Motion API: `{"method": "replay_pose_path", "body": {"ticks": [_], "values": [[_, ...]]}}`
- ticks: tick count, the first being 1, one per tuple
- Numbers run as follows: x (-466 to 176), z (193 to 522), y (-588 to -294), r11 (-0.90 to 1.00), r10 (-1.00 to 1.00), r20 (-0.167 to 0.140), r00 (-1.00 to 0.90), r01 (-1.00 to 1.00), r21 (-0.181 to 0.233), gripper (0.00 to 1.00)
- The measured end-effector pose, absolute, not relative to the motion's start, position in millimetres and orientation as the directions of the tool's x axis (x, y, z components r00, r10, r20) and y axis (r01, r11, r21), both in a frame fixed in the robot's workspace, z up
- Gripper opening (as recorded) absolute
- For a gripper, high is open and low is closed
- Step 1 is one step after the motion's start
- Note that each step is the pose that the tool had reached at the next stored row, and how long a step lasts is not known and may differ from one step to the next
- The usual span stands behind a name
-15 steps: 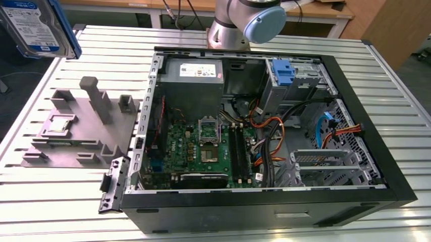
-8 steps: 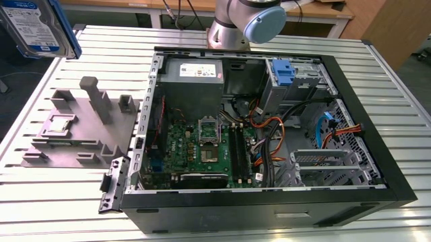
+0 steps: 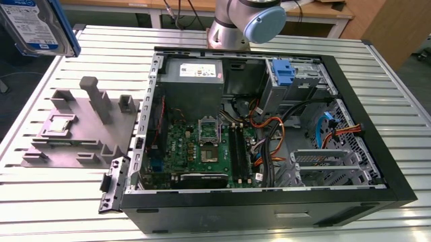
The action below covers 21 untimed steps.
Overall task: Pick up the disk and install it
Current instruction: 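Pick up the disk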
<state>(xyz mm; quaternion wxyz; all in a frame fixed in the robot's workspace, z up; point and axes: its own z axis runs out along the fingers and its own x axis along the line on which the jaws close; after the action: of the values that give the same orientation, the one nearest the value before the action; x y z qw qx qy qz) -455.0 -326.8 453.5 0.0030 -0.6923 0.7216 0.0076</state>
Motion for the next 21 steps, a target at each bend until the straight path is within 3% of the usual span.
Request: {"method": "replay_pose_path", "body": {"ticks": [21], "values": [[-455.0,472.5,-326.8,0.041,-0.999,-0.015,-0.041,-0.999,0.007,0.37]]}}
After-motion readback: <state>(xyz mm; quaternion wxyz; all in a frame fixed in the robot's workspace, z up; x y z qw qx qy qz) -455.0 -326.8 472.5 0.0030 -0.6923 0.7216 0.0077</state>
